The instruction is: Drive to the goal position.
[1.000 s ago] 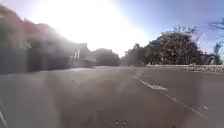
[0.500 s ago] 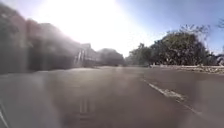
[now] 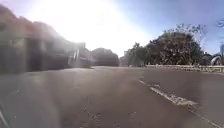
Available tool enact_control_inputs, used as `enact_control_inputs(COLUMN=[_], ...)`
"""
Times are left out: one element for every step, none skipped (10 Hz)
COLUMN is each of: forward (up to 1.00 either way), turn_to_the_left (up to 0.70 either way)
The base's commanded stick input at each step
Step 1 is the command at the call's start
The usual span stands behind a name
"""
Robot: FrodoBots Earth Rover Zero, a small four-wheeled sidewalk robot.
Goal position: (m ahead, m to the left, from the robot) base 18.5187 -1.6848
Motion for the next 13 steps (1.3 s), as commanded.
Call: enact_control_inputs(forward=[1.00, 1.00, 1.00, 1.00, 1.00, 1.00, 1.00, 1.00, 1.00, 1.00, 1.00, 1.00, 1.00], turn_to_the_left=[0.00, 0.00, 0.00, 0.00, 0.00, 0.00, 0.00, 0.00, 0.00, 0.00, 0.00, 0.00, 0.00])
